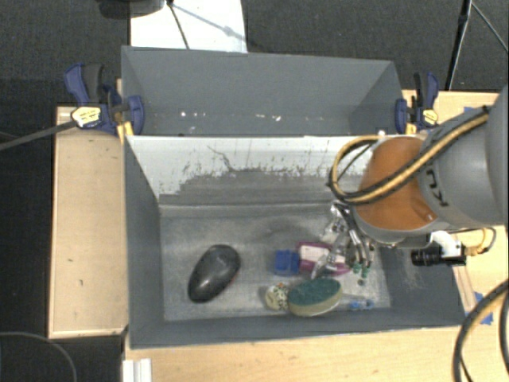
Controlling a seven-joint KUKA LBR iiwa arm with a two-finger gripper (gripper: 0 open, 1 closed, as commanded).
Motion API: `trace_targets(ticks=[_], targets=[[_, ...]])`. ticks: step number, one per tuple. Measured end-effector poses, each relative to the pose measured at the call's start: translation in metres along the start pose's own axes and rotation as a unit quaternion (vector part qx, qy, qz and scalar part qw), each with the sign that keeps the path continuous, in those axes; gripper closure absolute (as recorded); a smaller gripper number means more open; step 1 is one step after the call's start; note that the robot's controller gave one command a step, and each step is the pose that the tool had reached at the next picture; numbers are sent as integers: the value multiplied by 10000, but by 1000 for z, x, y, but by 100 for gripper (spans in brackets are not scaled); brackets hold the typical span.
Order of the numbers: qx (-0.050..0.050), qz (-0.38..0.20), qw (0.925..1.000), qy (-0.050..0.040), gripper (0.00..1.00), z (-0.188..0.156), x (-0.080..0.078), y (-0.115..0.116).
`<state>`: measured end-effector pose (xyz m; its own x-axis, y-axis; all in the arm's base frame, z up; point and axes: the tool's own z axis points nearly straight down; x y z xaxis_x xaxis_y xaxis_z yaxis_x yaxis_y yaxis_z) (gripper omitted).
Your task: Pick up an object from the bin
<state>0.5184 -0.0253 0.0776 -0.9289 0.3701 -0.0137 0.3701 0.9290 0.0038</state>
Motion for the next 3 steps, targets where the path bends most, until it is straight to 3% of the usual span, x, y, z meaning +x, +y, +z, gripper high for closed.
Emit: trace_targets(ticks=[1, 2, 3], targets=[[10, -29, 10000, 43, 100, -13, -1, 0], [8, -78, 10000, 40, 100, -68, -3, 1], [10, -116, 9999, 44, 100, -89, -4, 1]])
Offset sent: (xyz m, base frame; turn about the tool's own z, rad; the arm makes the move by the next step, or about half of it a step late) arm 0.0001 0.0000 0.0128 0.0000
